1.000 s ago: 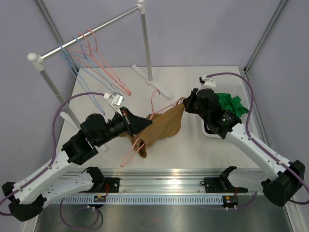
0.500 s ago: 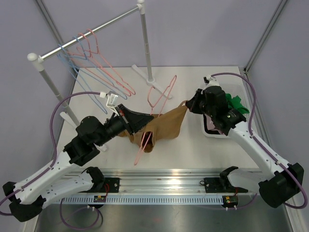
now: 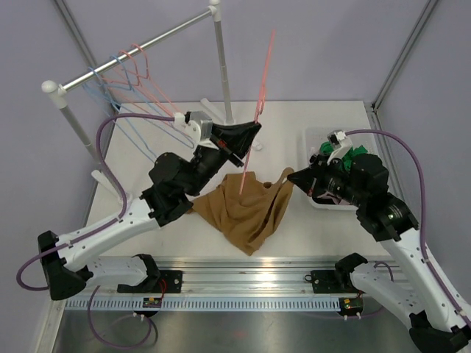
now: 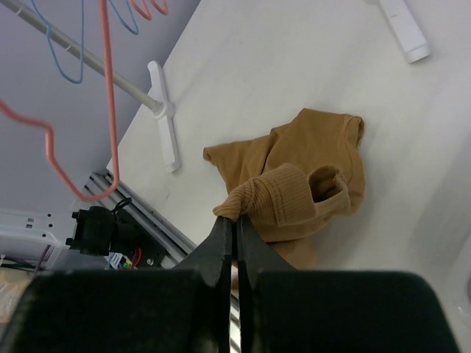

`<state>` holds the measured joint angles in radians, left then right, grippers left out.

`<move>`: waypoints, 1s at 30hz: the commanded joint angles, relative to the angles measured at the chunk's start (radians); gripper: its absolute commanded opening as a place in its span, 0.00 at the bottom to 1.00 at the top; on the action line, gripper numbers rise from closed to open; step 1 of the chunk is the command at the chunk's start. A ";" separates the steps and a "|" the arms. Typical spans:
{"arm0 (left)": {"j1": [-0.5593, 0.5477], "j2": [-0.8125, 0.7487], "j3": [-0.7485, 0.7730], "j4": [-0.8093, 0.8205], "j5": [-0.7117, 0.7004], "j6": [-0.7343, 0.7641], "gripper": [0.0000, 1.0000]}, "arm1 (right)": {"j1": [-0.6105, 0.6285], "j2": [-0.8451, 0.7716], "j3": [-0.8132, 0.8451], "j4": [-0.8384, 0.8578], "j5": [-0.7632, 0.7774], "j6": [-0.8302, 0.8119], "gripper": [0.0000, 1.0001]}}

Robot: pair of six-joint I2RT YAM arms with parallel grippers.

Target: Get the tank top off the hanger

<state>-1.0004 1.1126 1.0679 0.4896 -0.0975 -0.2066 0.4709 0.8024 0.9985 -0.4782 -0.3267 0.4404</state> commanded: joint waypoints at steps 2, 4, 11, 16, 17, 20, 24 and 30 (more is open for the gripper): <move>-0.001 0.064 0.196 0.000 -0.309 0.086 0.00 | -0.006 -0.063 0.086 -0.111 0.080 -0.074 0.00; -0.010 0.061 0.196 -0.031 -0.378 0.020 0.00 | -0.006 -0.039 0.094 -0.119 0.066 -0.077 0.03; -0.053 0.020 0.187 -0.190 -0.596 -0.152 0.00 | -0.006 0.112 0.066 -0.062 0.022 -0.045 0.54; -0.058 0.053 0.266 -0.400 -0.798 -0.243 0.00 | 0.009 0.199 0.048 -0.030 -0.028 -0.025 0.99; -0.057 0.059 0.279 -0.419 -0.811 -0.244 0.00 | 0.014 0.199 0.045 -0.027 -0.022 -0.023 1.00; -0.037 0.095 0.354 -0.486 -0.864 -0.260 0.00 | 0.015 0.193 0.042 -0.028 -0.003 -0.028 1.00; 0.054 0.133 0.452 -0.696 -0.791 -0.410 0.00 | 0.017 0.185 0.028 -0.022 -0.002 -0.022 0.99; 0.186 0.203 0.544 -0.808 -0.723 -0.626 0.00 | 0.017 0.184 0.032 -0.010 0.005 -0.011 0.99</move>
<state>-0.8715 1.2755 1.5314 -0.2340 -0.8379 -0.6624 0.4797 1.0008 1.0260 -0.5400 -0.3172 0.4194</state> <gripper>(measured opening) 0.020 0.993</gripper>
